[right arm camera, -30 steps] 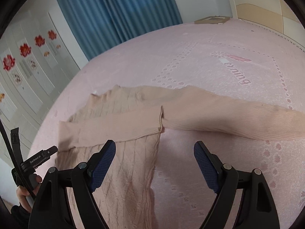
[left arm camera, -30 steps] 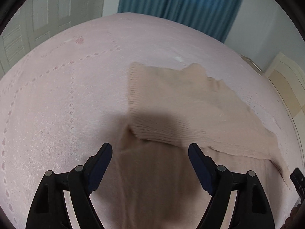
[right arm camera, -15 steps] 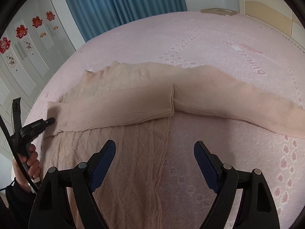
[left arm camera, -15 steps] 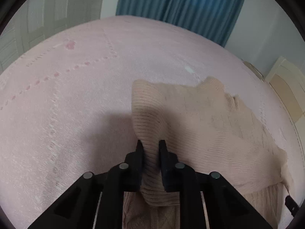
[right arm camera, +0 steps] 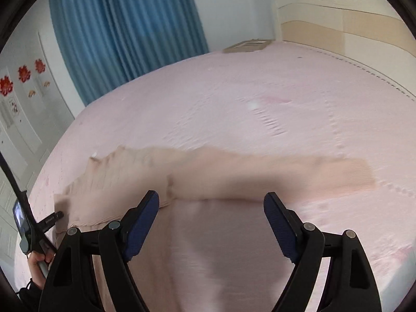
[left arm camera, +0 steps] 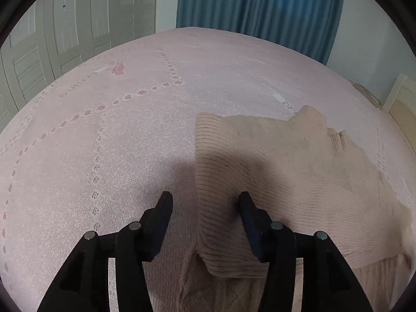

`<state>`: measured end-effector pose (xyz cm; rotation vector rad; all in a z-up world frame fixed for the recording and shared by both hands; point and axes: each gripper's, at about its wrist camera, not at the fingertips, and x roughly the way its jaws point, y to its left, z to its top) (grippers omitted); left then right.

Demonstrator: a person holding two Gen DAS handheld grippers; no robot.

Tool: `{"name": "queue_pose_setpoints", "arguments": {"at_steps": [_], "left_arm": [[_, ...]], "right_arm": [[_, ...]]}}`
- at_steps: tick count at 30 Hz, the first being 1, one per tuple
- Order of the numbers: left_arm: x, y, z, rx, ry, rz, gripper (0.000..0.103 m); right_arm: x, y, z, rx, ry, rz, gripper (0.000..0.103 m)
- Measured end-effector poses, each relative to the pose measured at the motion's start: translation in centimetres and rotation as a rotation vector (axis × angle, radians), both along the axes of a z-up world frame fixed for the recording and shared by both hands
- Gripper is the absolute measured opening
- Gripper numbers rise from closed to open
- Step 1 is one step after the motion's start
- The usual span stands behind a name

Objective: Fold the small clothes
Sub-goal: 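Grasp the sweater side edge with the left gripper, fold it inward, release, then grasp the other sleeve cuff with the right gripper and lift it across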

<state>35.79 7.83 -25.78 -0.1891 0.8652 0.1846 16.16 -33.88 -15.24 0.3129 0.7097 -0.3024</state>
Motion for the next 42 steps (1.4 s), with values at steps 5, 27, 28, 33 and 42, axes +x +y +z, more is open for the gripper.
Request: {"name": "queue_pose_setpoints", "arguments": {"at_steps": [5, 27, 28, 33, 42], "left_arm": [[0.1, -2.8, 0.0, 0.129, 0.011, -0.062, 0.071], [0.5, -4.2, -0.4, 0.216, 0.013, -0.061, 0.076], [0.5, -4.3, -0.4, 0.216, 0.013, -0.061, 0.076], [0.2, -4.4, -0.2, 0.207, 0.006, -0.059, 0.076], [-2.2, -0.7, 3.2, 0.029, -0.023, -0.017, 0.076]], "right_arm": [[-3.5, -6.6, -2.1, -0.167, 0.040, -0.088, 0.058], [-1.6, -20.2, -11.6, 0.311, 0.061, -0.334, 0.046], [-1.5, -20.4, -11.5, 0.313, 0.057, -0.345, 0.046], [-0.6, -20.0, -9.9, 0.142, 0.105, -0.395, 0.006], [2.3, -10.8, 2.8, -0.165, 0.008, -0.311, 0.005]]}}
